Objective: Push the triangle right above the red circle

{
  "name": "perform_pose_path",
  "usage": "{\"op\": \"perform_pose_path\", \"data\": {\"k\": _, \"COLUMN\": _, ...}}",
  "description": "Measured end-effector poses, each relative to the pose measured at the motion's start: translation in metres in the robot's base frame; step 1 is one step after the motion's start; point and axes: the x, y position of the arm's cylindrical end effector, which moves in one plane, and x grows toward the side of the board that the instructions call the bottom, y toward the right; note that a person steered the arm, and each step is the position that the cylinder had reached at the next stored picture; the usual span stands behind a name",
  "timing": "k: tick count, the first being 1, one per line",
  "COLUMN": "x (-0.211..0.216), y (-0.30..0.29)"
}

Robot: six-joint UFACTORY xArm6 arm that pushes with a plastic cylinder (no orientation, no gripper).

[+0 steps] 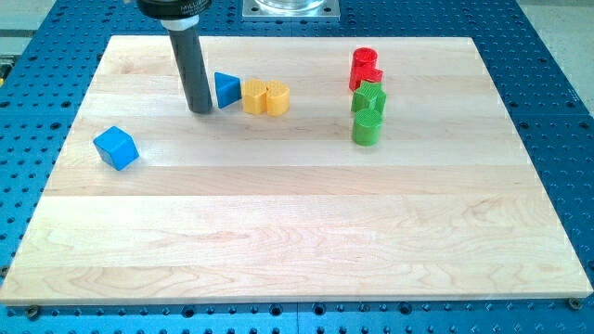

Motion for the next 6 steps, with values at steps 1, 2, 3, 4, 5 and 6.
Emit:
{"op": "perform_pose_path", "data": {"k": 1, "x": -0.037, "y": 0.042}}
{"op": "perform_pose_path", "data": {"k": 2, "x": -0.072, "y": 0.086}}
{"op": "perform_pose_path", "data": {"k": 3, "x": -0.083, "y": 0.117}}
{"op": "perform_pose_path", "data": {"k": 4, "x": -0.091, "y": 0.149}}
{"op": "perform_pose_path", "data": {"k": 5, "x": -0.096, "y": 0.18}}
{"op": "perform_pose_path", "data": {"k": 6, "x": -0.1, "y": 0.222}}
